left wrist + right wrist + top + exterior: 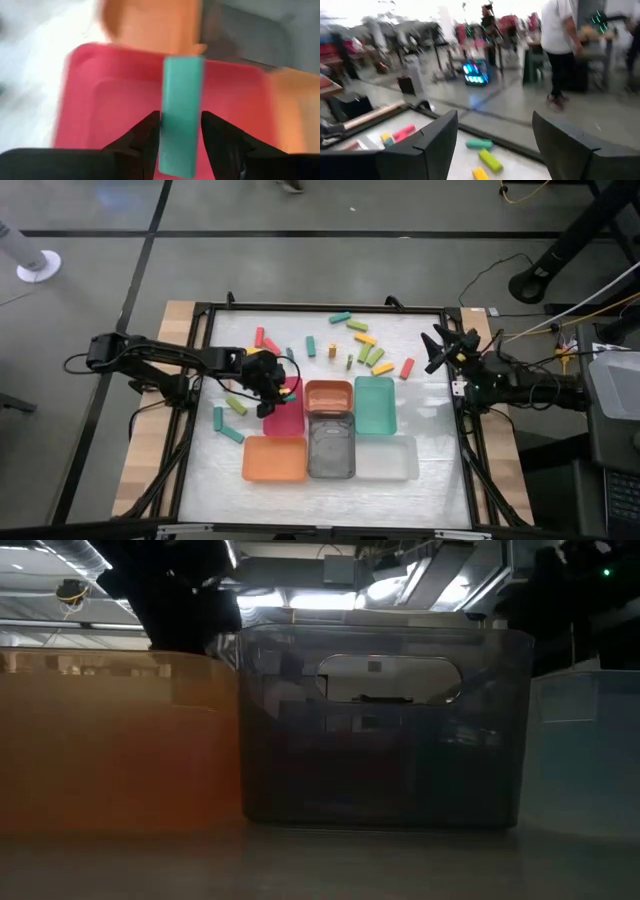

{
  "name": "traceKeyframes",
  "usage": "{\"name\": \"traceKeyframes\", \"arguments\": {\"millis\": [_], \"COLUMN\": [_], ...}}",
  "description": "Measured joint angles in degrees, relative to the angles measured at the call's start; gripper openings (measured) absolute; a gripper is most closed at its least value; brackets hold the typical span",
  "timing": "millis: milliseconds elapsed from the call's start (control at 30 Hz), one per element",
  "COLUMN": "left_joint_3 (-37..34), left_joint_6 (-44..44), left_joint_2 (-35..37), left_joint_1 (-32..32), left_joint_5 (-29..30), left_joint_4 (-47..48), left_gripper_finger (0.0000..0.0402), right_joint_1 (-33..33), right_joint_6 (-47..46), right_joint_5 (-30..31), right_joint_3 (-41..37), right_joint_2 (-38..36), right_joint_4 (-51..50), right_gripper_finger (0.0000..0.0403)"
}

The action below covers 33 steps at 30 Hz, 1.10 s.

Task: Sort blocks
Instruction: Put the blue block into the pink bin, then put the orange block into the green bin

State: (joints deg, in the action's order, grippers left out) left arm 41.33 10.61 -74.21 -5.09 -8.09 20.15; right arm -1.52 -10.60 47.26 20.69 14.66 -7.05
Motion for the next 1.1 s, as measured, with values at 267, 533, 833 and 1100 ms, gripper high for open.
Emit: {"name": "traceKeyframes", "arguments": {"millis": [267,533,833,1100], "left_joint_3": [0.0,0.0,0.0,0.0], "left_joint_6": [0.8,0.8,-0.5,-0.5], "left_joint_2": [-1.4,-1.3,-1.3,-1.3], "left_joint_1": [0.0,0.0,0.0,0.0], "left_joint_5": [1.7,1.8,1.8,1.8], "left_joint_4": [-0.5,-1.2,-1.3,-1.3], "left_gripper_finger": [0.017,0.0171,0.0171,0.0171], "right_joint_1": [0.0,-8.8,-25.6,-30.1], "right_joint_6": [-27.6,-41.9,-41.7,-43.1], "right_joint_5": [-0.2,-13.3,-34.0,-39.4], "right_joint_3": [15.5,23.7,24.6,24.6], "right_joint_2": [16.4,31.3,46.7,58.6], "right_joint_4": [-27.3,-41.5,-42.3,-42.2], "right_gripper_finger": [0.0256,0.0256,0.0256,0.0256]}}
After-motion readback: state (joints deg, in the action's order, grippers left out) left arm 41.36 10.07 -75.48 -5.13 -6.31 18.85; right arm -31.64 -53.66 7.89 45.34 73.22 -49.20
